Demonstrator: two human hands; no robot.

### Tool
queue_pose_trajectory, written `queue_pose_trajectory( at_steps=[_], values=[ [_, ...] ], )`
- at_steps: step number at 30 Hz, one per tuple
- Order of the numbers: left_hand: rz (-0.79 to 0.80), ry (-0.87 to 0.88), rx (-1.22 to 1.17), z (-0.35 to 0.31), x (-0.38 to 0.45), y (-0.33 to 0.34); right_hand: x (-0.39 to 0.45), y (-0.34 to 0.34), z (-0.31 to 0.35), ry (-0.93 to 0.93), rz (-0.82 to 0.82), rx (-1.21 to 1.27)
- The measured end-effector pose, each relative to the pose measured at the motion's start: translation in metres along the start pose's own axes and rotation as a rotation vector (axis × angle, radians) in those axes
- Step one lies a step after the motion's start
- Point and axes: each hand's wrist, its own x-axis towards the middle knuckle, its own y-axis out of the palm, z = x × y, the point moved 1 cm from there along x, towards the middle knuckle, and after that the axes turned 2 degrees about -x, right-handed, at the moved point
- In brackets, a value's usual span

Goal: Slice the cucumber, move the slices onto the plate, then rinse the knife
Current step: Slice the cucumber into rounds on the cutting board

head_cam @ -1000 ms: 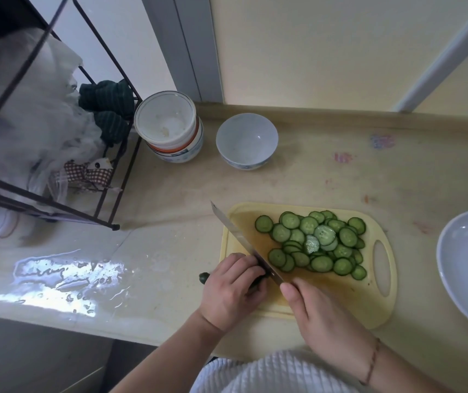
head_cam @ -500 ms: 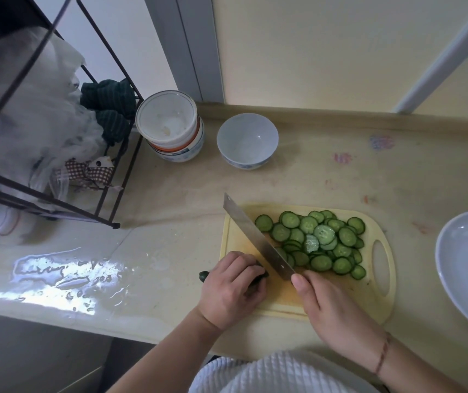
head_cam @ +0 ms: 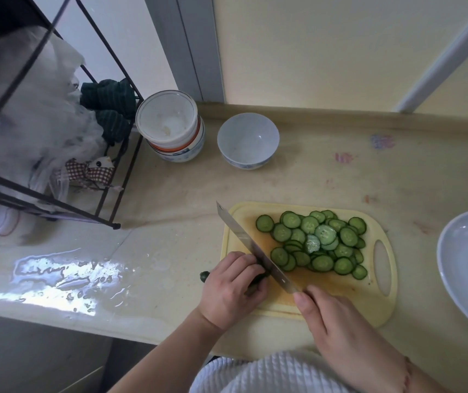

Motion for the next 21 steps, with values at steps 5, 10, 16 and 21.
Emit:
queue_pose_trajectory(
  at_steps=[5,10,16,21],
  values=[
    [0.000,-0.003,-0.007,0.000,0.001,0.000,0.001,0.005,0.001,0.039,0.022,-0.006],
    [0.014,-0.006,-0.004,0.002,-0.002,0.002,0.021,0.019,-0.001,0.068,0.054,-0.047],
    [0.029,-0.001,0.002,0.000,0.000,-0.001,0.028,0.014,-0.011,0.125,0.047,0.007],
    [0.049,0.014,0.013,0.001,-0.002,-0.002,0.031,-0.001,-0.015,0.175,0.019,0.027]
  ],
)
